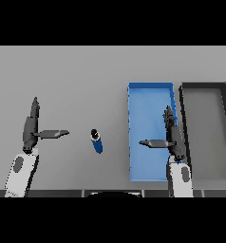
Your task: Pick up the blue pipe and place it into the blue bin.
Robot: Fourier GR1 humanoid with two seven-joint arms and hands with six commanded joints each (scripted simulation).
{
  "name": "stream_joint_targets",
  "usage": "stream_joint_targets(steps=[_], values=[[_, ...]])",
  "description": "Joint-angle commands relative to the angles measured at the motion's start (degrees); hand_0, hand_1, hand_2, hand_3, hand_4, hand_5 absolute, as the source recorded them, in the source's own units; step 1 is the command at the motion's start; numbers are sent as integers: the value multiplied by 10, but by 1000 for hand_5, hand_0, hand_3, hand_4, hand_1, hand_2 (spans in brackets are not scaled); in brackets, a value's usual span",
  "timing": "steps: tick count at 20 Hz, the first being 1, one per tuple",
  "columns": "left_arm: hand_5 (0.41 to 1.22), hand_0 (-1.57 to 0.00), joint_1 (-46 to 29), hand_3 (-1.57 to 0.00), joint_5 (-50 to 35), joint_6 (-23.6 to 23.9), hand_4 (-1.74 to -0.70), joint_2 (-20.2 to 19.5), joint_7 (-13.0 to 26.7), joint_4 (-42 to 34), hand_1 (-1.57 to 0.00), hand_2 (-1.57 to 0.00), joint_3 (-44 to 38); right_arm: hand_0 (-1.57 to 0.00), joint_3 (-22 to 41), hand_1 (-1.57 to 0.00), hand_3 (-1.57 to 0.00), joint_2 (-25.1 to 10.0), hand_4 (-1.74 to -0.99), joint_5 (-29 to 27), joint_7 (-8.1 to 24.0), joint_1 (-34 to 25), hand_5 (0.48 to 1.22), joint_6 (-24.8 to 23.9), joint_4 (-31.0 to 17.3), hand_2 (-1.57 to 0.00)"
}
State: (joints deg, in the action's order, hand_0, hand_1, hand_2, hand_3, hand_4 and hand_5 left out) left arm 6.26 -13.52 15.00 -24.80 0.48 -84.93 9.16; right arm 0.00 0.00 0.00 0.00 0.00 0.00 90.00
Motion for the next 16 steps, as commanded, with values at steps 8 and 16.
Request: stream_joint_targets(steps=[8,16], values=[[592,1,-31,1,8,-99,-963,-67,-68,9,1,1,18,1,31,1,1,-59,-1201,72,-75,40,628,9,42,1],[584,1,-52,1,-9,-206,-976,-117,-122,-6,1,1,38,1,56,1,1,-75,-1192,112,-49,60,621,11,78,1]])
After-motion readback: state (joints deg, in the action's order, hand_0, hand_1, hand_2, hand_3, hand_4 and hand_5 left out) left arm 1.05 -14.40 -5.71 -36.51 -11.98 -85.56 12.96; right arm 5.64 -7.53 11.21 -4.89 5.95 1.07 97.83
